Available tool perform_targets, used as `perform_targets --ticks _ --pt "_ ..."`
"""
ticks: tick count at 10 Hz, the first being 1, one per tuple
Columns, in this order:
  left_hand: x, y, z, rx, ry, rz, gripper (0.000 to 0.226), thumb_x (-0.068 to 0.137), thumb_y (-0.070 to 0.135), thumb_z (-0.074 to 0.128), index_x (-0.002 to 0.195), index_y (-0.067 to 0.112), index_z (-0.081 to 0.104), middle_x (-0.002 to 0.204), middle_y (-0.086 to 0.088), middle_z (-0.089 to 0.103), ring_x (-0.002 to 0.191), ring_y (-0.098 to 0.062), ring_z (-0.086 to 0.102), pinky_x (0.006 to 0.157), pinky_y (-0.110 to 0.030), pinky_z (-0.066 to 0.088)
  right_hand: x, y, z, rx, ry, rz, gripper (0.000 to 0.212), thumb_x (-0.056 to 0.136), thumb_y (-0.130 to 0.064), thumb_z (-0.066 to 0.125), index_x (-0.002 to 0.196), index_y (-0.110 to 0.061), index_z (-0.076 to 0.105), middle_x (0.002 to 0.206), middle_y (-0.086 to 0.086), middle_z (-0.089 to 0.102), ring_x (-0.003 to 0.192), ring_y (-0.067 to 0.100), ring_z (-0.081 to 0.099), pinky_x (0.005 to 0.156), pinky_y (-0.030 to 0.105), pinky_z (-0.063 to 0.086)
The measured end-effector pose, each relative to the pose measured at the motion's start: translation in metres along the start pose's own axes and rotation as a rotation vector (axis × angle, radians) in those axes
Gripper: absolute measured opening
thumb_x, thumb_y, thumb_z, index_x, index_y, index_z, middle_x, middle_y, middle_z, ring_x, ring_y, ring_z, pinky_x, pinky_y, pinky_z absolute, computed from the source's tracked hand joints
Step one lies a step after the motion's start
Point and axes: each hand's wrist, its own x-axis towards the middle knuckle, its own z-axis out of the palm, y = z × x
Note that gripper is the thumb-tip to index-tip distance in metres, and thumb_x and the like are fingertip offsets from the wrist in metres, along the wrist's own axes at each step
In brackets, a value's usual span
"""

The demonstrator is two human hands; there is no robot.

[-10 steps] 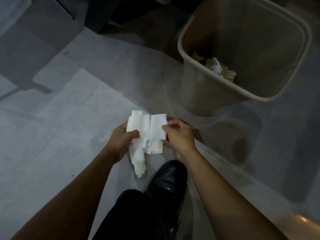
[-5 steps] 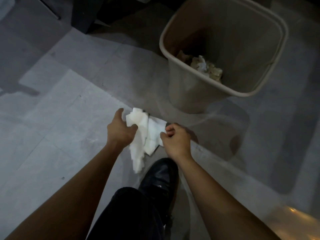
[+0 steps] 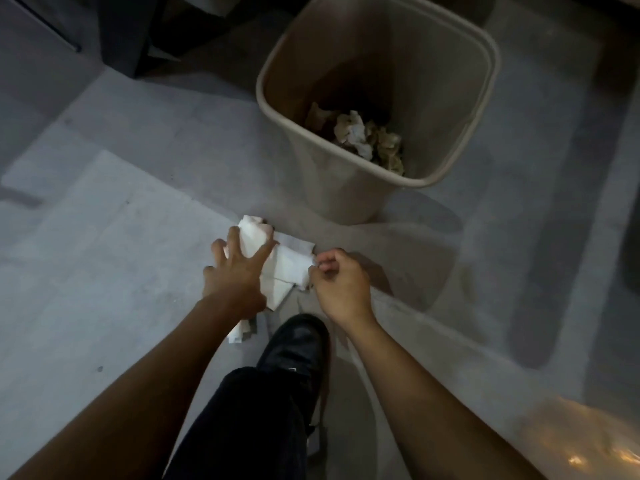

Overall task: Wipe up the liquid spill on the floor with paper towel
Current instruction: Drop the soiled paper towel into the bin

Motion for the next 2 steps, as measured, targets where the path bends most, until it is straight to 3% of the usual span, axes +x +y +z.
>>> perform_targets --ticks 1,2 --pt "-0.009 0.009 -0.012 0.034 0.045 -0.037 0.108 0.076 0.034 0.079 0.154 0.052 0.006 0.161 -0.013 -0.024 0.148 -0.046 -0.007 0.114 -0.068 0.022 -0.012 0.007 -0.024 -0.020 -0.016 0.004 0.011 0.086 -0.023 0.070 0.097 -0.021 0.068 0.083 -0.009 0.065 0.076 0.006 0.060 0.066 0.014 0.042" --pt "-0.027 0.039 -0.040 0.069 0.101 0.050 0.092 0.079 0.054 0.071 0.153 0.045 0.018 0.164 -0.017 -0.011 0.150 -0.047 -0.003 0.114 -0.069 0.017 -0.030 0.003 -0.067 0.021 -0.007 0.023 0.015 0.087 -0.026 0.072 0.100 -0.022 0.065 0.087 -0.004 0.066 0.077 0.008 0.062 0.068 0.016 0.045"
